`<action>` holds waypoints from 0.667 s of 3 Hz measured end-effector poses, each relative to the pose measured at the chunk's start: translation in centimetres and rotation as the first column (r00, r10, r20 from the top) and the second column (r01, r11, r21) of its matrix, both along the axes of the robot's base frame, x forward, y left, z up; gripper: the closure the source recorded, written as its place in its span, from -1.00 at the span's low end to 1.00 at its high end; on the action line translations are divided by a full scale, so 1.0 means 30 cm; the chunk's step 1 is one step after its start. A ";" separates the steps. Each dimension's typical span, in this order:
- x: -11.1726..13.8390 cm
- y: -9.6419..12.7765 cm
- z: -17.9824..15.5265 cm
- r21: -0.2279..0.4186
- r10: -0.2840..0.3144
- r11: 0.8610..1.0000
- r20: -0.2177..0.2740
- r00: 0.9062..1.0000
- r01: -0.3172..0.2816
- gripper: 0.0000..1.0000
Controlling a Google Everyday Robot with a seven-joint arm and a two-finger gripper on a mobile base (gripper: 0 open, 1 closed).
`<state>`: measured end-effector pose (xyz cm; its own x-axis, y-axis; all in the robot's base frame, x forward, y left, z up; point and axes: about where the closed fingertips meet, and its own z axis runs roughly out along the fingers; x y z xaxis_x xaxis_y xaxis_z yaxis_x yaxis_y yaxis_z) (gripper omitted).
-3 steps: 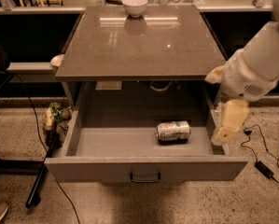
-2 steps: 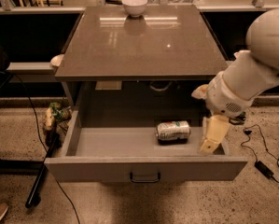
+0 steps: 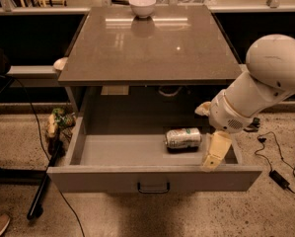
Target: Pick 7up can from top drawer and place on counter
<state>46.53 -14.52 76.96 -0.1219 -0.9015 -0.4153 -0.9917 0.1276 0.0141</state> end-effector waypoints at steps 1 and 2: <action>0.098 0.040 -0.082 -0.001 0.032 0.999 0.019 0.999 -0.032 -1.00; 0.224 0.075 -0.189 -0.016 0.032 0.999 0.046 0.998 -0.031 -1.00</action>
Offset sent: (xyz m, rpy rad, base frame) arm 0.1166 0.0333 -0.0937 -0.0339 -0.0871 0.0192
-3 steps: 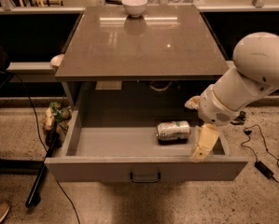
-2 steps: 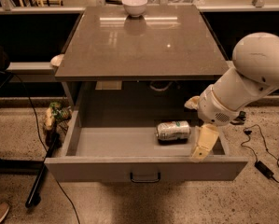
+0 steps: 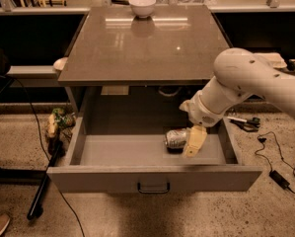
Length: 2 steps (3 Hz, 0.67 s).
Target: Pick 7up can from top drawer and place on counter
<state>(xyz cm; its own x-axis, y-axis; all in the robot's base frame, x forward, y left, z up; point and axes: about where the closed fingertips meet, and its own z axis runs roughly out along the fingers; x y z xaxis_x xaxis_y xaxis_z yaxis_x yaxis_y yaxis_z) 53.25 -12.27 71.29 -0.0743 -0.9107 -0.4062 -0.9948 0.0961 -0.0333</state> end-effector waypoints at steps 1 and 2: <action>0.105 0.018 -0.116 0.023 -0.016 1.000 0.022 1.000 0.015 -1.00; 0.146 0.018 -0.187 0.042 -0.026 0.999 0.021 0.999 0.026 -1.00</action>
Offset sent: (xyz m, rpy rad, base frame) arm 0.0604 0.0034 -0.0788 0.0645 -0.0278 -0.0437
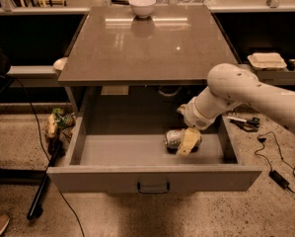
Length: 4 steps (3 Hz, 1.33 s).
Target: Pick 7up can from top drawer and place on counter
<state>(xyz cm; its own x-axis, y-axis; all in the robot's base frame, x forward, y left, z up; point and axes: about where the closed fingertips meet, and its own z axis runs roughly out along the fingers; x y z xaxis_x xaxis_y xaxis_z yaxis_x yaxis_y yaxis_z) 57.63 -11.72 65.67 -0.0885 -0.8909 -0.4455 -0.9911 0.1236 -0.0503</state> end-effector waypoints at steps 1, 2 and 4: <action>0.026 -0.010 -0.066 0.033 -0.010 0.999 0.001 1.000 0.010 -1.00; 0.033 -0.036 -0.098 0.040 -0.028 0.999 0.007 1.000 0.027 -1.00; 0.010 -0.083 -0.130 0.011 -0.036 0.999 0.002 0.999 0.036 -0.18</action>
Offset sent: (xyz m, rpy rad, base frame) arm 0.0139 -0.0240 -0.0368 0.0478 -0.0232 -0.0546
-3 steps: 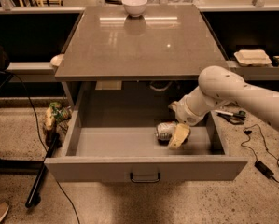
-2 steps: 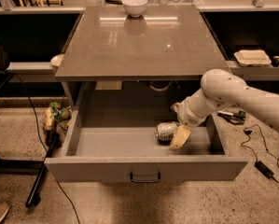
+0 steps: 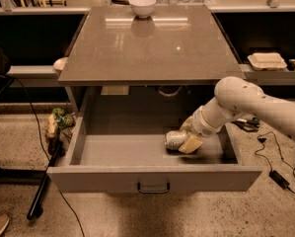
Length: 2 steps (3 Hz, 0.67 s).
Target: Pick 7up can from top drawer and place on counter
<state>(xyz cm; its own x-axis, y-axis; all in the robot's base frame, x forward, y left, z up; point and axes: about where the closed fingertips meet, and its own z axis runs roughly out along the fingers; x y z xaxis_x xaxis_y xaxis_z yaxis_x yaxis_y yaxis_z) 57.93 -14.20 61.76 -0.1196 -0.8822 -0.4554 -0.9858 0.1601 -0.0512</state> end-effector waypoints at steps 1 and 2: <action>0.000 -0.001 0.000 -0.001 0.000 1.000 0.000 1.000 0.000 0.29; -0.004 0.002 0.021 -0.003 0.021 1.000 0.011 1.000 -0.021 0.75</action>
Offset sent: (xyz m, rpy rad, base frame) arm -0.0012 -0.0014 0.0193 -0.0065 -0.0343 0.0455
